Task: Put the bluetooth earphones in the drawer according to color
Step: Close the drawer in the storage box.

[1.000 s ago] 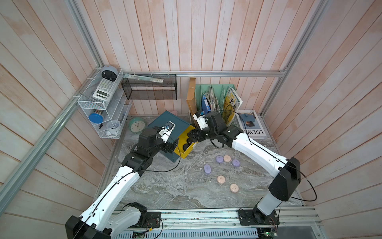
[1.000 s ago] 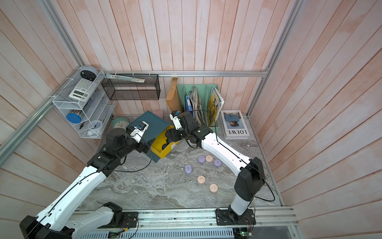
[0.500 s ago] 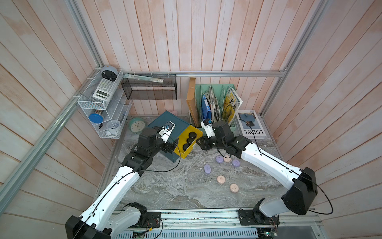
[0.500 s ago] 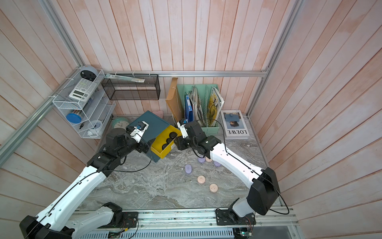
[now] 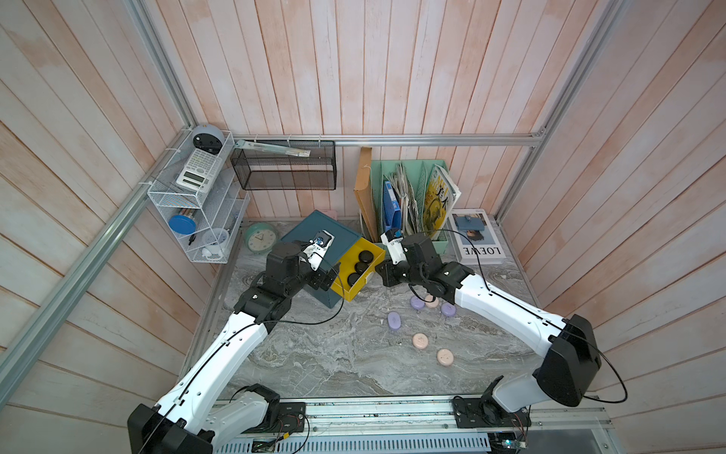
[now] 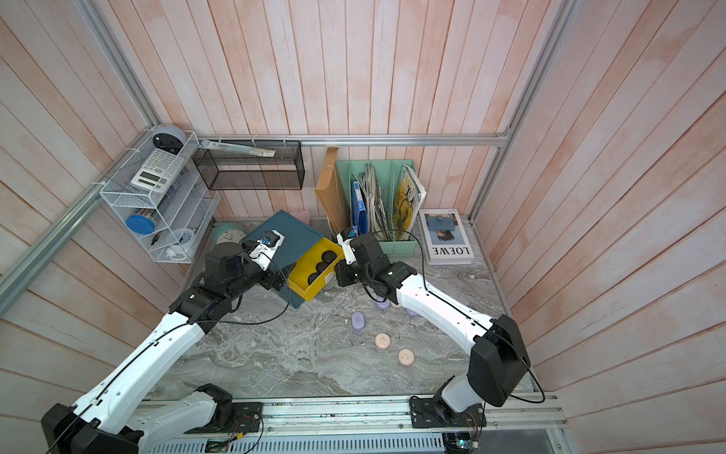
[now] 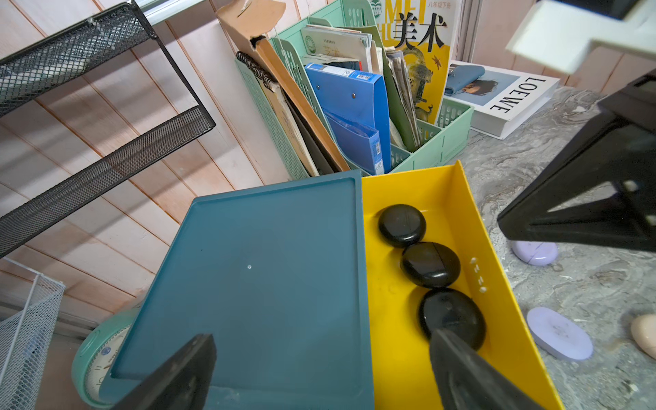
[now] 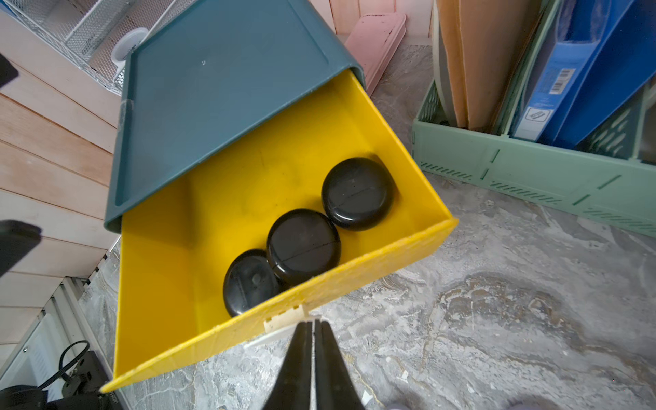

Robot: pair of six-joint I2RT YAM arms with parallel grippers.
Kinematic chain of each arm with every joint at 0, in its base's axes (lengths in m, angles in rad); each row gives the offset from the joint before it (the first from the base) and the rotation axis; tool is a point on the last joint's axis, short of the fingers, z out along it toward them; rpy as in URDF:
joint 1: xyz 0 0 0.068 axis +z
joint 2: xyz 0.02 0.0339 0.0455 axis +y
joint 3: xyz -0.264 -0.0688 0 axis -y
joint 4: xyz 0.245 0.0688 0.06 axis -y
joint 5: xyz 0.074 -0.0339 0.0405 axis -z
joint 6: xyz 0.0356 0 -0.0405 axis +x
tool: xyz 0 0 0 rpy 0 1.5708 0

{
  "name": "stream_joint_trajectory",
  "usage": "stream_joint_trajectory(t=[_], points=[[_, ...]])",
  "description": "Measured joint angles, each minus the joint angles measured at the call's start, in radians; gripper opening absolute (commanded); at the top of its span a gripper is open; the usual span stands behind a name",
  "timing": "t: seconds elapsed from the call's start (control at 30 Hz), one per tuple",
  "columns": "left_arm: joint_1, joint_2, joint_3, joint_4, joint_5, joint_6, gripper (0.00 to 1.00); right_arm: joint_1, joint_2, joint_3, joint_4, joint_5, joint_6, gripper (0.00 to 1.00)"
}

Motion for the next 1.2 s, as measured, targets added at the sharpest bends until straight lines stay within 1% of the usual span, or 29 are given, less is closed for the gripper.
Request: stream_joint_trajectory(t=[0.4, 0.83, 1.1, 1.2], points=[[0.001, 0.020, 0.000, 0.006, -0.027, -0.024, 1.00, 0.000, 0.106, 0.071, 0.054, -0.035, 0.010, 0.05], [0.001, 0.027, 0.000, 0.008, -0.046, -0.026, 1.00, 0.000, 0.251, 0.188, 0.136, -0.089, 0.063, 0.05], [0.001, 0.027, 0.000, 0.008, -0.053, -0.026, 1.00, 0.000, 0.286, 0.221, 0.158, -0.103, 0.080, 0.05], [0.001, 0.028, 0.000, 0.008, -0.053, -0.026, 1.00, 0.000, 0.288, 0.229, 0.158, -0.104, 0.080, 0.07]])
